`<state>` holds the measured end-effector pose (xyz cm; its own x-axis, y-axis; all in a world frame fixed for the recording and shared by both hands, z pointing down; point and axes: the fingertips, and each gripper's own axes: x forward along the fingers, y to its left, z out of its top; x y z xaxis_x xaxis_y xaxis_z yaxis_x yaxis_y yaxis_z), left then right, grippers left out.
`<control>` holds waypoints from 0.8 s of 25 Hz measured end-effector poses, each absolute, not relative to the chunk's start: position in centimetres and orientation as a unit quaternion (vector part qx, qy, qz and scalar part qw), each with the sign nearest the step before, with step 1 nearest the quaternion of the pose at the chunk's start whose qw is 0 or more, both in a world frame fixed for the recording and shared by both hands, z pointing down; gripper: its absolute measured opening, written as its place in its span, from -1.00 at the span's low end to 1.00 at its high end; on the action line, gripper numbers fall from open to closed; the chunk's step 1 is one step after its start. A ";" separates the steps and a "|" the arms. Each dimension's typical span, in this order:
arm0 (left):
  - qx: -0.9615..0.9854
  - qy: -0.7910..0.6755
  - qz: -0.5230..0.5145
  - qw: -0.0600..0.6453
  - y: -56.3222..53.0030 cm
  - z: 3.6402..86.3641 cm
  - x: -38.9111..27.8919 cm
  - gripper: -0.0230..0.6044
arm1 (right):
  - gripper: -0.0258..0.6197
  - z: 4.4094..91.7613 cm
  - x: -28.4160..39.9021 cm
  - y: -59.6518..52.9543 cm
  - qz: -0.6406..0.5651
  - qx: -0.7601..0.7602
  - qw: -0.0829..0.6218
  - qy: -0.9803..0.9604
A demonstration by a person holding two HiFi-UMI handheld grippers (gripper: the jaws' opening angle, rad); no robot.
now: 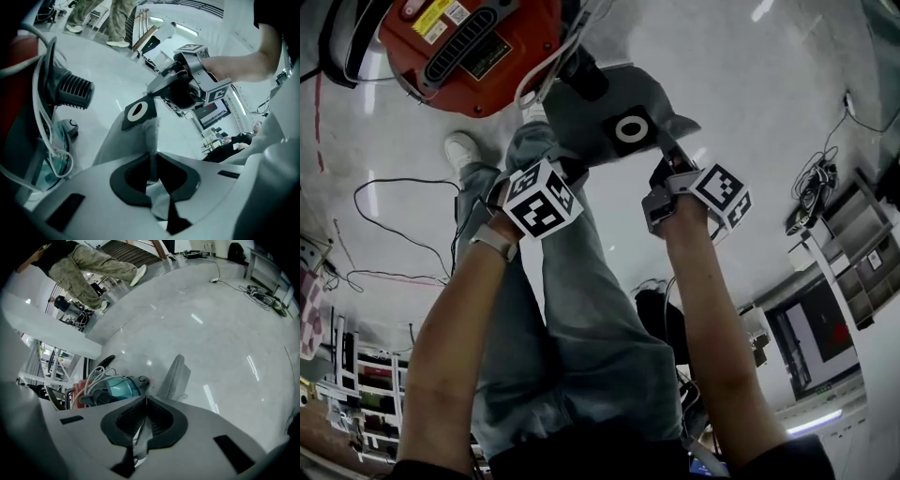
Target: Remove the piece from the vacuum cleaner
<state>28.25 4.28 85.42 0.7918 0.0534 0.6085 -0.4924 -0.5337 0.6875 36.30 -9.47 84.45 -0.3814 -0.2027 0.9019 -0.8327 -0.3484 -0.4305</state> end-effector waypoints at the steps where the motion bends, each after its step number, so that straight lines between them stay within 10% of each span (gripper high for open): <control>1: 0.828 -0.129 0.296 0.460 4.5 85.2 28.4 -0.77 | -0.82 84.2 36.8 -9.1 0.651 0.506 0.236 -0.514; 20: 0.871 -0.107 0.286 0.386 9.5 76.3 23.4 -0.77 | -0.82 73.8 32.3 -3.6 0.638 0.526 0.122 -0.549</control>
<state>23.42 9.53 76.33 0.8137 0.0338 0.5802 -0.4071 -0.6794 0.6105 32.26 -3.57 73.84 -0.4174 -0.4205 0.8056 -0.7332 -0.3679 -0.5719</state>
